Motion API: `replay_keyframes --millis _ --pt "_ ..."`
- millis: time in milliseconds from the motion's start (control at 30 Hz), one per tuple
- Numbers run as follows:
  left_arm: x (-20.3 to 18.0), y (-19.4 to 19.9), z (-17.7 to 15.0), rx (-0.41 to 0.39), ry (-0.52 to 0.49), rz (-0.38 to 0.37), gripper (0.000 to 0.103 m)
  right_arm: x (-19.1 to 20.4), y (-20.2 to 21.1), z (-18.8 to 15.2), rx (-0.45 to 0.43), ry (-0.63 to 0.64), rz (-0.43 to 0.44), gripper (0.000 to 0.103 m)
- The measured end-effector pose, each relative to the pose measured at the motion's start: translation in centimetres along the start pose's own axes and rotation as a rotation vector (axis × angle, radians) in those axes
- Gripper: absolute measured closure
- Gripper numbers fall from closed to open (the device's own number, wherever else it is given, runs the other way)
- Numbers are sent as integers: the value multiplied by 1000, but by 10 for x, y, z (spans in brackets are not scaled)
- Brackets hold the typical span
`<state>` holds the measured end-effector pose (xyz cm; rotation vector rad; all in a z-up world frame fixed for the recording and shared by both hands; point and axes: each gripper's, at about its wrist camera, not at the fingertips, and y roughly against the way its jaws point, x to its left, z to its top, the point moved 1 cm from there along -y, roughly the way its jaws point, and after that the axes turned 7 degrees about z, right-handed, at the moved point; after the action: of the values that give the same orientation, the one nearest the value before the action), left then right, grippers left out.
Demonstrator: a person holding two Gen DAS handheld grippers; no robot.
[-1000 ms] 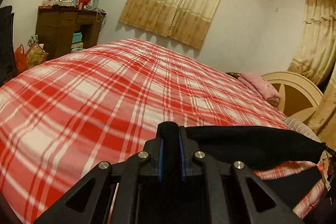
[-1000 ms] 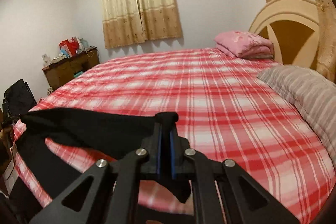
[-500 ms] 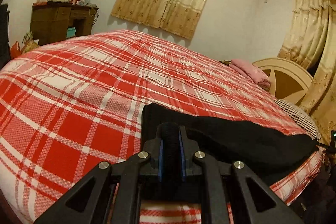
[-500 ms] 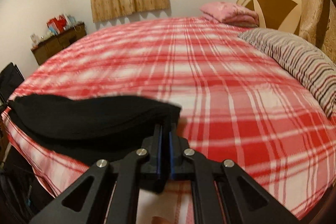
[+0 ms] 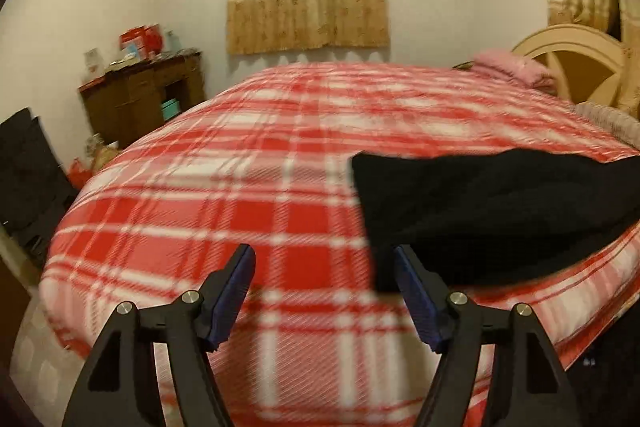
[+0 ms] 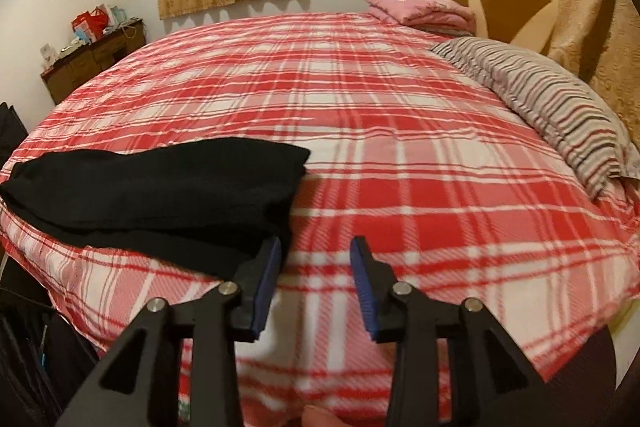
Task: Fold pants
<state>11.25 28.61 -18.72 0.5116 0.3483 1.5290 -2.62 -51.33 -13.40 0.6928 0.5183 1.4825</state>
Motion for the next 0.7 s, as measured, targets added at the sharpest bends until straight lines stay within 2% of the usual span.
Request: replay_keyframes --millis 133,267,333,400,467,567,700 --pt "17 7 -3 -6 49 48 31 13 19 4 -45 4 5 62" --pt "13 20 11 -66 127 43 31 59 22 23 -70 77 37 55" --pt "-3 26 25 -109 150 -4 30 105 12 36 -64 156 73 49" --pt "-21 22 37 -111 153 -59 30 154 -7 47 -43 235 117 34" --pt "-46 10 46 -85 126 -89 30 208 -31 54 -21 321 156 34" --pt "-73 -10 47 -43 97 -106 30 291 -72 56 22 412 283 34" --pt "-95 -35 31 40 62 -91 30 392 -117 33 82 558 396 40"
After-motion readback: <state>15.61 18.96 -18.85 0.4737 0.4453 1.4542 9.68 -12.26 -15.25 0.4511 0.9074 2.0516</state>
